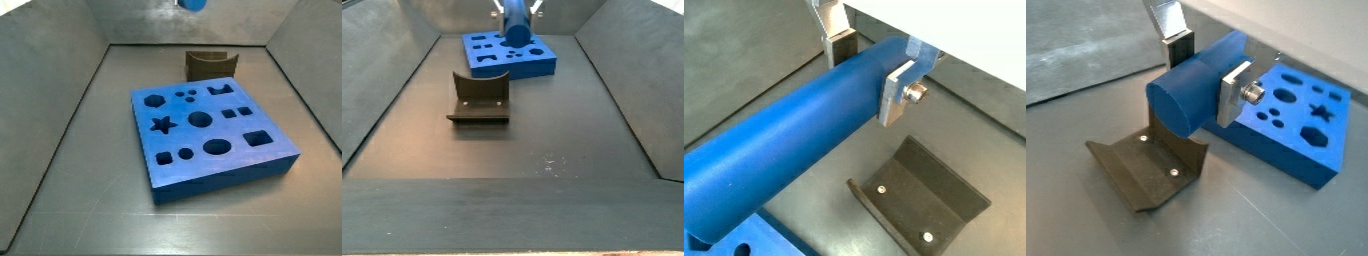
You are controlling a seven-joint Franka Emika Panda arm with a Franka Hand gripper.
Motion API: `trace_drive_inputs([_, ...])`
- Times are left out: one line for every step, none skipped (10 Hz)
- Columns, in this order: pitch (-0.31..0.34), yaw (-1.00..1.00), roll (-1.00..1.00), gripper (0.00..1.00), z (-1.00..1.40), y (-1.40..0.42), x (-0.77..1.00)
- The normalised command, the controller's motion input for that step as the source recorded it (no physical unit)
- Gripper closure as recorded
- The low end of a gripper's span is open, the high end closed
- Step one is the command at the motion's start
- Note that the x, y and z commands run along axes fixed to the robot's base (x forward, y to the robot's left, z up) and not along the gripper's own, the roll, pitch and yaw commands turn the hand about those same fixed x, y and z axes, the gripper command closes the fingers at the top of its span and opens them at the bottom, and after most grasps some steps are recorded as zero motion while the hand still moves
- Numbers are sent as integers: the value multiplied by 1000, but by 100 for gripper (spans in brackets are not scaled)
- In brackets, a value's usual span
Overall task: Pick up the round object. Move up. Place the round object on the fixture. Regrasp the round object. Move to above the board. Insert the round object.
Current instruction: Place the round object on the fixture.
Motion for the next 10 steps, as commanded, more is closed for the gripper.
trace_drive_inputs([184, -112, -1000, 100, 41, 279, 1000])
trace_drive_inputs([174, -128, -944, 100, 20, 191, 969])
trace_drive_inputs([146, -127, -789, 100, 9, 133, 883])
trace_drive_inputs([109, -123, -576, 100, -2, 91, 771])
trace_drive_inputs([90, -115, -418, 100, -5, 77, 684])
trace_drive_inputs([80, -108, -319, 100, -4, 66, 627])
trace_drive_inputs([69, -94, -207, 100, 2, 44, 500])
trace_drive_inputs([63, -83, -184, 100, -3, 42, 401])
trace_drive_inputs([63, -68, -170, 100, -7, 35, 285])
trace_drive_inputs([65, -58, -162, 100, -5, 31, 205])
